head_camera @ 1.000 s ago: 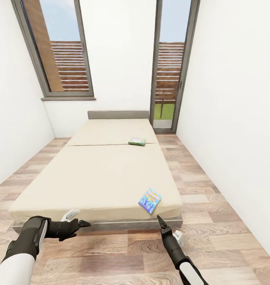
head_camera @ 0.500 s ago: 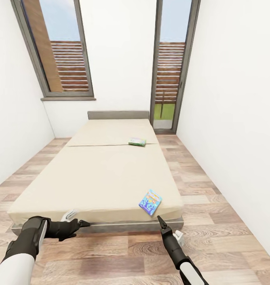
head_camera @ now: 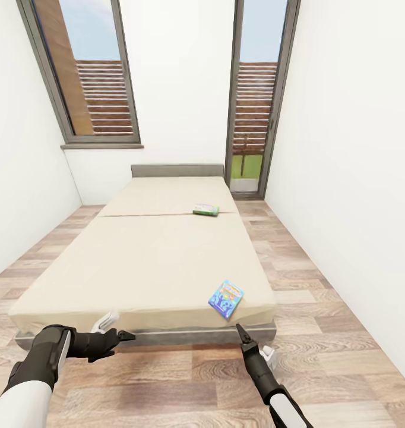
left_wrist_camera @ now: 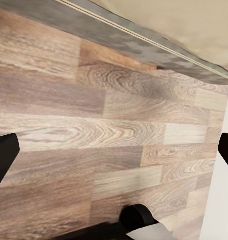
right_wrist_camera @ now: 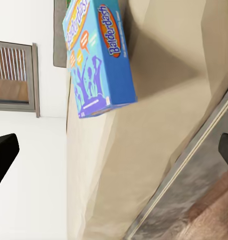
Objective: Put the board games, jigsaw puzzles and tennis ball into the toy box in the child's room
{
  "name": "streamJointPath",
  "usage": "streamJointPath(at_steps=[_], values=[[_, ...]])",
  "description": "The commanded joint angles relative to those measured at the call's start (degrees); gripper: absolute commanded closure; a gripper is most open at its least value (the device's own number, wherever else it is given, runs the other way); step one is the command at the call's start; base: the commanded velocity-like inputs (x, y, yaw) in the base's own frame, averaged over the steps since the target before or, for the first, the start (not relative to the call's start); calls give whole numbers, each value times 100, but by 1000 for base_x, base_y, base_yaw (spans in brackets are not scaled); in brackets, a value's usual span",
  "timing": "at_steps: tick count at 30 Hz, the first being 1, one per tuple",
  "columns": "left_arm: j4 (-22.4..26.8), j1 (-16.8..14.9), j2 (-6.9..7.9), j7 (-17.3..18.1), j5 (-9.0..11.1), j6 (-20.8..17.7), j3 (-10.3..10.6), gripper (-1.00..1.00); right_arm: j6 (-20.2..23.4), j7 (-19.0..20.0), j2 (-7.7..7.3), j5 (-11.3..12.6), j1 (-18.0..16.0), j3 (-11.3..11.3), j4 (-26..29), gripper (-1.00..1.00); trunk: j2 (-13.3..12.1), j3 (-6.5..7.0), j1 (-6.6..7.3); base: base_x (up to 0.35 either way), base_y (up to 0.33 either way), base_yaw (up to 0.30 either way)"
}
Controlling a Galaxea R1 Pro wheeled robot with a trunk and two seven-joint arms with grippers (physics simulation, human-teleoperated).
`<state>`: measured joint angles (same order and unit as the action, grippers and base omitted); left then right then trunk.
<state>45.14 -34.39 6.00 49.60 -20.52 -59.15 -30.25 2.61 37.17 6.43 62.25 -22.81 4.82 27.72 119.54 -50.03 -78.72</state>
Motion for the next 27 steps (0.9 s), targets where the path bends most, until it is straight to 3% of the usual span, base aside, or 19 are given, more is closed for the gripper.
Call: streamJointPath(at_steps=[1, 8, 27], values=[[3, -6, -5, 56, -58, -27, -19, -100, 26, 26, 7, 36, -4, 19, -5, -100, 44, -24, -22, 0, 0, 0], [3, -6, -9, 58, -58, -27, -19, -100, 27, 27, 10, 35, -4, 19, -4, -100, 325, -149, -175, 0, 0, 0], [3, -6, -2, 52, -58, -13, -24, -100, 20, 27, 37, 32, -4, 19, -4, -100, 325, -149, -175, 22, 0, 0]])
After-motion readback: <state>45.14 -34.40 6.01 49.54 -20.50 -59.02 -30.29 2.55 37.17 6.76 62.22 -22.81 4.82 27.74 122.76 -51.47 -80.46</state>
